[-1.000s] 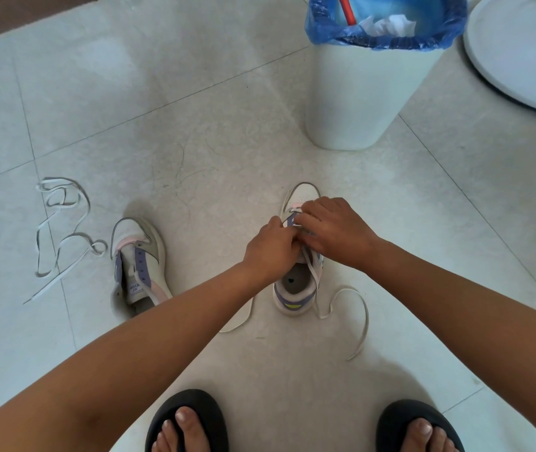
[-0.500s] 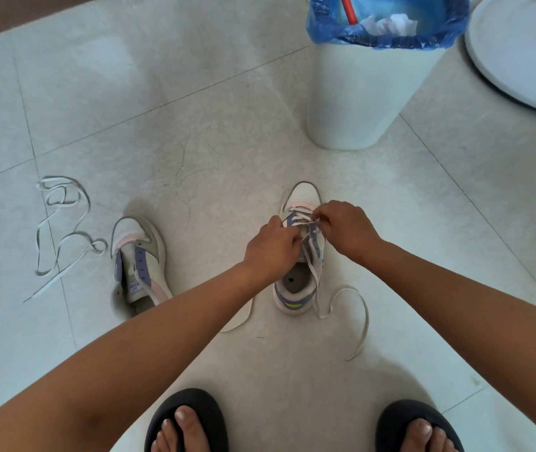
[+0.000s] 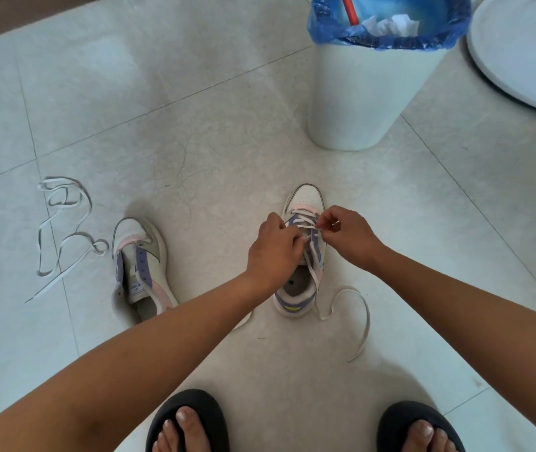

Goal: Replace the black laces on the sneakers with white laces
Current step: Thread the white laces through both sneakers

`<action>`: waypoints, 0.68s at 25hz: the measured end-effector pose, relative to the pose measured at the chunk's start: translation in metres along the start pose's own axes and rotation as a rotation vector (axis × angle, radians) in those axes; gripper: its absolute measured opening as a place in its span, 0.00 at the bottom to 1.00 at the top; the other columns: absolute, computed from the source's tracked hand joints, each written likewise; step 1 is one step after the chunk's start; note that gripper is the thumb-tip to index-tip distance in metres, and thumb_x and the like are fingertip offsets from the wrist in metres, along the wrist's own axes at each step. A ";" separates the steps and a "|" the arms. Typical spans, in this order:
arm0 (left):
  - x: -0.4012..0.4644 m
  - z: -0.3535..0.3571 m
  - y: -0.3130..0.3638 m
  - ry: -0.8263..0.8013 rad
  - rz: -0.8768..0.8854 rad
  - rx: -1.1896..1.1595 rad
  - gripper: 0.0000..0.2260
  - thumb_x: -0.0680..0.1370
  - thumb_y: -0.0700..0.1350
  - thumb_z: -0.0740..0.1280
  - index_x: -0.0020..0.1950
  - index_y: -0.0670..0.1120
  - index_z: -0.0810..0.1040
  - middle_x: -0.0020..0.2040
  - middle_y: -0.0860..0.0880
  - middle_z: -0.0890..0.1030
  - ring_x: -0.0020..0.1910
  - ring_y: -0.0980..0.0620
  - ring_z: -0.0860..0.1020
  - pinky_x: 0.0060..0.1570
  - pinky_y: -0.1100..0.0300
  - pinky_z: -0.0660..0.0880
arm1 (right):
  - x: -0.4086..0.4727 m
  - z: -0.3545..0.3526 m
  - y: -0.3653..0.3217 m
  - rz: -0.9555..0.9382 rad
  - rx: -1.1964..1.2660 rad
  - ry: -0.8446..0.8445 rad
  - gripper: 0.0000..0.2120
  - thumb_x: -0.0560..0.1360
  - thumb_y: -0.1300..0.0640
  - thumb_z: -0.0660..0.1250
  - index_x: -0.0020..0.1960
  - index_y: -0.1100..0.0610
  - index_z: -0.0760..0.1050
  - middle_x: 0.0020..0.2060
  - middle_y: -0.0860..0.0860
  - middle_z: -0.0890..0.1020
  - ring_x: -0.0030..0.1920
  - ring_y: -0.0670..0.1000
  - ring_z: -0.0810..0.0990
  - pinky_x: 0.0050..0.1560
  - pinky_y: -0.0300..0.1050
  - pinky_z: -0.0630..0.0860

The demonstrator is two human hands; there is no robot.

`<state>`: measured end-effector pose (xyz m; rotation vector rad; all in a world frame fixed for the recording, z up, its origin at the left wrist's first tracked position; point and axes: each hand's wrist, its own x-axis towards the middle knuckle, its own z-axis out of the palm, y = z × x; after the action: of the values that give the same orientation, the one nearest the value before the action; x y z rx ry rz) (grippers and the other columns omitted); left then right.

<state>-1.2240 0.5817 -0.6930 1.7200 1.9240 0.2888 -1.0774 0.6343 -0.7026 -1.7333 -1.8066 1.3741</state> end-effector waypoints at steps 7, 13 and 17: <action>0.000 -0.003 0.000 -0.024 -0.185 -0.335 0.09 0.80 0.44 0.61 0.51 0.41 0.77 0.51 0.48 0.68 0.46 0.53 0.72 0.45 0.68 0.66 | -0.038 0.027 0.001 0.175 0.109 -0.059 0.23 0.72 0.53 0.68 0.60 0.48 0.58 0.37 0.48 0.73 0.36 0.48 0.75 0.37 0.47 0.76; -0.024 -0.019 -0.003 0.007 0.015 -0.295 0.07 0.79 0.45 0.63 0.49 0.43 0.77 0.49 0.49 0.69 0.46 0.54 0.73 0.44 0.70 0.66 | -0.040 0.033 0.003 0.235 0.069 0.058 0.12 0.73 0.58 0.64 0.49 0.56 0.61 0.40 0.56 0.75 0.36 0.57 0.76 0.41 0.56 0.78; -0.051 -0.027 -0.022 -0.032 0.174 -0.120 0.06 0.78 0.45 0.65 0.48 0.43 0.79 0.46 0.49 0.70 0.42 0.51 0.74 0.43 0.60 0.72 | -0.042 0.031 -0.002 0.239 0.110 0.046 0.10 0.73 0.59 0.64 0.45 0.55 0.61 0.39 0.56 0.76 0.35 0.56 0.77 0.37 0.57 0.81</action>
<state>-1.2548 0.5340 -0.6692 1.8031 1.7016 0.4291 -1.0916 0.5841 -0.7000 -1.9539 -1.5081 1.4793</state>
